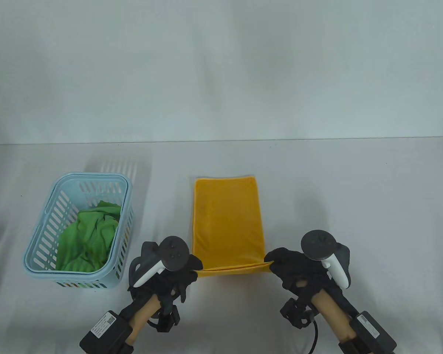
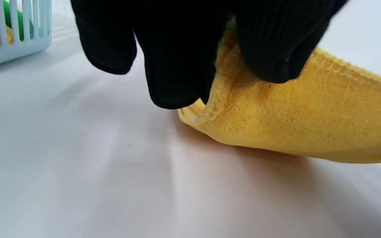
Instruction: Roll square towel into towel roll
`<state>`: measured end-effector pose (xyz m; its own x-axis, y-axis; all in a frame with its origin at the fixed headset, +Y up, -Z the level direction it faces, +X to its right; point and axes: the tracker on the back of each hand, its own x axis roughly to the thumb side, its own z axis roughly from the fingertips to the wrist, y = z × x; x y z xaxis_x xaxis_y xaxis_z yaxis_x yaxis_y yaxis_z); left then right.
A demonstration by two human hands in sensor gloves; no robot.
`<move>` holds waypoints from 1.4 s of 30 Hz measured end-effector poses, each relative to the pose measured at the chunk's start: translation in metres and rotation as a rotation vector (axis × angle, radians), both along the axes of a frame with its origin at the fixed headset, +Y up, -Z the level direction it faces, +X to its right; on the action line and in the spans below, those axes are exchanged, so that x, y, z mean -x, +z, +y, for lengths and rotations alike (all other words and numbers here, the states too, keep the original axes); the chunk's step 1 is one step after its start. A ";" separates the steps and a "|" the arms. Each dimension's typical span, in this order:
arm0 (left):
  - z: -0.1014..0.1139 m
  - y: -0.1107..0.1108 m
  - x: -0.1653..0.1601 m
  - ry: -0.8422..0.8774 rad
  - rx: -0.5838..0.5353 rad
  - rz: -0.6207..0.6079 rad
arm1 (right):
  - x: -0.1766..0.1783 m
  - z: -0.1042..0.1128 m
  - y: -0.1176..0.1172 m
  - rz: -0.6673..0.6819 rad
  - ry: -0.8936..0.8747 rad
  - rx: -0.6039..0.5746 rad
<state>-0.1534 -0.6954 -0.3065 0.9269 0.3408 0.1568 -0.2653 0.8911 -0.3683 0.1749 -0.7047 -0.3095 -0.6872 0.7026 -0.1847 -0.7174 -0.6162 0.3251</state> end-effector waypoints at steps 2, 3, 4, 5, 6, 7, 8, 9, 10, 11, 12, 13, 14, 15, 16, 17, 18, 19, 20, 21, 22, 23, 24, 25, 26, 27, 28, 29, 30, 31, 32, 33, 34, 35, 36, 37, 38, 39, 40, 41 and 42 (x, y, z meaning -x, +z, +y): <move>-0.005 0.002 -0.002 -0.003 0.029 -0.018 | 0.000 -0.003 0.001 0.020 0.020 0.019; -0.007 0.003 -0.002 -0.003 0.033 -0.026 | 0.000 -0.005 0.001 0.027 0.024 0.026; -0.010 0.004 -0.003 -0.007 0.040 -0.030 | 0.001 -0.007 0.003 0.038 0.029 0.046; -0.013 0.005 -0.003 -0.022 0.050 -0.042 | 0.002 -0.010 0.004 0.056 0.037 0.072; -0.014 0.006 -0.004 -0.030 0.052 -0.049 | 0.003 -0.011 0.005 0.065 0.041 0.084; -0.017 0.006 -0.004 -0.045 0.057 -0.058 | 0.004 -0.012 0.006 0.082 0.051 0.097; -0.019 0.006 -0.005 -0.058 0.066 -0.066 | 0.006 -0.014 0.006 0.096 0.069 0.106; -0.022 0.006 -0.005 -0.069 0.076 -0.075 | 0.008 -0.015 0.006 0.109 0.096 0.113; -0.023 0.007 -0.006 -0.075 0.083 -0.078 | 0.009 -0.017 0.006 0.118 0.118 0.116; -0.025 0.007 -0.007 -0.084 0.092 -0.083 | 0.011 -0.019 0.006 0.127 0.144 0.119; -0.027 0.007 -0.008 -0.098 0.098 -0.093 | 0.013 -0.022 0.006 0.138 0.178 0.124; -0.029 0.007 -0.010 -0.115 0.102 -0.099 | 0.014 -0.024 0.006 0.148 0.197 0.136; -0.030 0.008 -0.011 -0.126 0.102 -0.103 | 0.015 -0.026 0.006 0.156 0.208 0.148; -0.031 0.008 -0.012 -0.145 0.101 -0.114 | 0.017 -0.029 0.006 0.166 0.216 0.171; -0.033 0.009 -0.014 -0.160 0.105 -0.123 | 0.017 -0.031 0.007 0.172 0.220 0.190; -0.033 0.009 -0.014 -0.167 0.108 -0.127 | 0.018 -0.032 0.007 0.176 0.217 0.200; -0.035 0.009 -0.015 -0.177 0.119 -0.138 | 0.019 -0.034 0.008 0.186 0.210 0.221; -0.037 0.009 -0.015 -0.184 0.134 -0.148 | 0.019 -0.036 0.008 0.196 0.211 0.242; -0.038 0.009 -0.015 -0.186 0.147 -0.153 | 0.020 -0.038 0.009 0.202 0.212 0.261; -0.039 0.008 -0.014 -0.184 0.164 -0.154 | 0.020 -0.039 0.008 0.203 0.209 0.273; -0.041 0.007 -0.014 -0.177 0.175 -0.149 | 0.019 -0.040 0.007 0.198 0.204 0.278; -0.042 0.006 -0.012 -0.169 0.182 -0.141 | 0.018 -0.040 0.006 0.186 0.200 0.280; -0.042 0.004 -0.011 -0.160 0.188 -0.130 | 0.017 -0.041 0.006 0.178 0.198 0.280; -0.043 0.002 -0.009 -0.145 0.194 -0.113 | 0.016 -0.043 0.004 0.161 0.191 0.284; -0.044 -0.001 -0.008 -0.130 0.203 -0.095 | 0.014 -0.045 0.003 0.147 0.183 0.291; -0.045 -0.002 -0.006 -0.121 0.203 -0.081 | 0.013 -0.046 0.002 0.134 0.179 0.292; -0.046 -0.004 -0.005 -0.114 0.203 -0.062 | 0.012 -0.047 0.001 0.119 0.176 0.289; -0.046 -0.006 -0.004 -0.114 0.198 -0.045 | 0.011 -0.048 -0.001 0.106 0.179 0.283; -0.046 -0.007 -0.003 -0.119 0.189 -0.031 | 0.010 -0.048 -0.002 0.093 0.181 0.275; -0.047 -0.008 -0.002 -0.127 0.175 -0.017 | 0.010 -0.048 -0.002 0.084 0.183 0.269; -0.047 -0.009 -0.001 -0.139 0.157 -0.001 | 0.010 -0.048 -0.003 0.066 0.187 0.252; -0.047 -0.010 -0.001 -0.153 0.141 0.014 | 0.011 -0.047 -0.004 0.049 0.196 0.232; -0.047 -0.011 -0.001 -0.162 0.128 0.026 | 0.011 -0.047 -0.005 0.038 0.207 0.215; -0.047 -0.012 -0.001 -0.175 0.111 0.040 | 0.012 -0.047 -0.006 0.026 0.225 0.194; -0.048 -0.013 -0.002 -0.191 0.090 0.053 | 0.013 -0.047 -0.006 0.018 0.244 0.182; -0.048 -0.014 -0.002 -0.204 0.072 0.062 | 0.014 -0.047 -0.007 0.013 0.264 0.172; -0.049 -0.014 -0.003 -0.225 0.054 0.071 | 0.015 -0.048 -0.008 0.006 0.288 0.163; -0.049 -0.015 -0.004 -0.247 0.034 0.077 | 0.017 -0.049 -0.009 -0.002 0.313 0.155; -0.050 -0.015 -0.005 -0.262 0.023 0.080 | 0.018 -0.050 -0.009 -0.007 0.331 0.147; -0.050 -0.014 -0.006 -0.284 0.001 0.087 | 0.020 -0.050 -0.010 -0.016 0.361 0.132; -0.051 -0.014 -0.006 -0.302 -0.015 0.092 | 0.021 -0.051 -0.010 -0.020 0.376 0.123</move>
